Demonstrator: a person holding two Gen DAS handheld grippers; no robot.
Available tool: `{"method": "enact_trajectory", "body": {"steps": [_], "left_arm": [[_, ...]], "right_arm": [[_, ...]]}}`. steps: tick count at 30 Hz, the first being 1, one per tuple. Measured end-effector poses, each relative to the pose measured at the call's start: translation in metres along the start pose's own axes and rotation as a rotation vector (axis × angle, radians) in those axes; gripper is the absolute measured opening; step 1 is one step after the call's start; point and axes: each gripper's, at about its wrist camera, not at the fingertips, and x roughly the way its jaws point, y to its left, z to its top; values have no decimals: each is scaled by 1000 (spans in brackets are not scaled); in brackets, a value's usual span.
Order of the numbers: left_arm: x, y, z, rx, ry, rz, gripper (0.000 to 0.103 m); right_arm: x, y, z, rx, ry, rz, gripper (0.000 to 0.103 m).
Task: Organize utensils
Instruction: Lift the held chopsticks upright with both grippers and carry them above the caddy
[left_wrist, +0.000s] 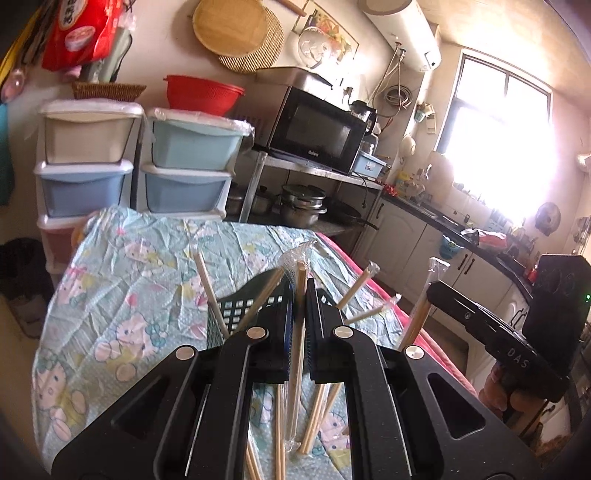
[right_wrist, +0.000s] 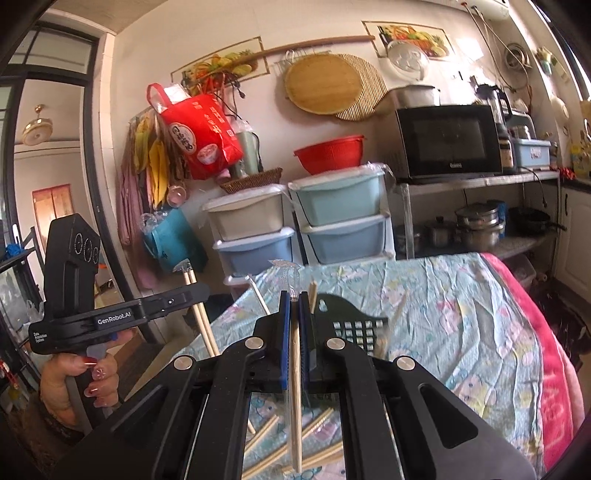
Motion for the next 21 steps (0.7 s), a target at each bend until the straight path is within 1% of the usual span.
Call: {"method": "enact_trajectory", "body": {"steps": [6, 11, 21], "left_arm": [[-3, -7, 13, 34, -32, 11, 4], [-2, -13, 25, 46, -53, 0, 4], [11, -25, 49, 62, -102, -5, 4]], "right_arm": [[0, 8, 15, -30, -37, 2, 5], [0, 10, 28, -48, -70, -3, 5], [-1, 9, 56, -92, -155, -33, 5]]}}
